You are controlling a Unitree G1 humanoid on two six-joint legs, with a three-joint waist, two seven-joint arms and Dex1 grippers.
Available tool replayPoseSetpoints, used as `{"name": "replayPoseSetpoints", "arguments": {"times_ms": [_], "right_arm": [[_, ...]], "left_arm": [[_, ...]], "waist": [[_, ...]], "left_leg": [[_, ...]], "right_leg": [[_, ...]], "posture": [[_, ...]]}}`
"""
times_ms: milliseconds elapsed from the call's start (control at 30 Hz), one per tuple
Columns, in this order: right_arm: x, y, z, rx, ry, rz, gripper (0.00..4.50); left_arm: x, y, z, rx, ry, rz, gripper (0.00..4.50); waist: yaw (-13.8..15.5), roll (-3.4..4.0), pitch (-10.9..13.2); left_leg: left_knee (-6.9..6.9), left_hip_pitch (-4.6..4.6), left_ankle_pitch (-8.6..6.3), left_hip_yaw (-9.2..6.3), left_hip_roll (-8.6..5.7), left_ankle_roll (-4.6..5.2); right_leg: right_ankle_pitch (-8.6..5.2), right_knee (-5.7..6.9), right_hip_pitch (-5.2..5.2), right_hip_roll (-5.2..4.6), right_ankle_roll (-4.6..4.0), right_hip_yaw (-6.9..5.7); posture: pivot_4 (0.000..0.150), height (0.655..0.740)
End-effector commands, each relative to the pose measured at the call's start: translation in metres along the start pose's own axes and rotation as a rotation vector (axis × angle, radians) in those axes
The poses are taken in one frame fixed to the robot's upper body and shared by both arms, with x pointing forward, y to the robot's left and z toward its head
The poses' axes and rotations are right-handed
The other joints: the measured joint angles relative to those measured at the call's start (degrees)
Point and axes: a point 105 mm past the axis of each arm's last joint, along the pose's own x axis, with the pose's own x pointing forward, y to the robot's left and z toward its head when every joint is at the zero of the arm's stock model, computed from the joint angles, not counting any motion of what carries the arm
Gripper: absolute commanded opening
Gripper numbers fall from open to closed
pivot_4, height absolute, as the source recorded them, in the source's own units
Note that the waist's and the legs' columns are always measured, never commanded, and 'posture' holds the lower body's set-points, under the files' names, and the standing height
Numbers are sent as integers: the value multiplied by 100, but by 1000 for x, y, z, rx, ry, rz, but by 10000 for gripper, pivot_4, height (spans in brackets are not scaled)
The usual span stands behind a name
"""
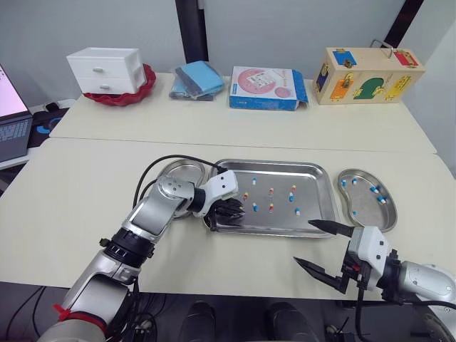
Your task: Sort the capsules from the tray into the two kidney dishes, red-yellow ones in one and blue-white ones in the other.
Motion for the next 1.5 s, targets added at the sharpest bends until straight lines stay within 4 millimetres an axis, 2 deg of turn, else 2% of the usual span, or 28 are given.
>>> {"name": "replayPoseSetpoints", "arguments": {"times_ms": [33, 133, 267, 367, 433, 700, 800, 1100, 1133, 1500], "right_arm": [[-7, -6, 4, -60, -6, 30, 45000], [-5, -8, 6, -82, -19, 61, 45000], [3, -7, 14, -98, -59, 102, 45000], [18, 0, 20, -98, -106, 138, 45000], [27, 4, 23, -95, -131, 154, 45000], [50, 11, 33, -86, -188, 175, 45000], [51, 11, 33, -82, -189, 172, 45000], [52, 9, 32, -76, -187, 155, 45000], [52, 9, 32, -76, -186, 153, 45000], [50, 8, 31, -81, -181, 131, 45000]], "left_arm": [[-33, 4, 27, 24, -73, 48, 3974], [-61, 7, 28, -21, -78, 107, 3974], [-94, 16, 20, -109, -74, 219, 3974], [-123, 30, 6, -188, -79, 346, 3974], [-136, 34, -4, -209, -71, 399, 3974], [-156, 42, -23, -221, -94, 488, 3974], [-156, 41, -31, -224, -99, 499, 13722], [-155, 40, -28, -209, -129, 480, 42704], [-155, 39, -27, -216, -141, 470, 44563], [-162, 32, -23, -255, -211, 454, 44563]], "waist": [[-6, 1, 0], [-37, 7, 4], [-23, 12, 7], [-14, 11, 8], [-14, 13, 10], [9, 16, 12], [-3, 17, 13], [-6, 18, 13], [-6, 18, 13], [-10, 18, 14]], "left_leg": [[0, 1, 0, -1, 0, 0], [-2, 3, 0, -7, 3, 0], [-2, 3, 0, -9, 2, 0], [-1, 2, 0, -14, 3, 0], [-2, 2, 0, -22, 3, 0], [-2, -4, 2, -31, 2, -2], [-5, -3, 1, -30, 2, -2], [-5, -4, 1, -31, 3, -2], [-5, -5, 1, -31, 3, -2], [-5, -4, 1, -32, 3, -2]], "right_leg": [[0, 0, 0, 0, 0, -1], [-2, 2, 1, 3, -4, -5], [-3, 1, 3, 2, -3, -8], [-3, 1, 3, 1, -3, -12], [-4, 1, 2, 2, -5, -18], [-5, 1, 1, 0, -8, -28], [-6, 1, -1, 0, -9, -28], [-6, 2, -2, 1, -10, -29], [-6, 2, -2, 1, -10, -29], [-6, 2, -2, 1, -10, -29]], "posture": [[1500, 7302], [1500, 7302], [1500, 7302], [1500, 7302], [1500, 7302], [1500, 7302], [1500, 7302], [1500, 7302], [1500, 7302], [1500, 7302]]}}
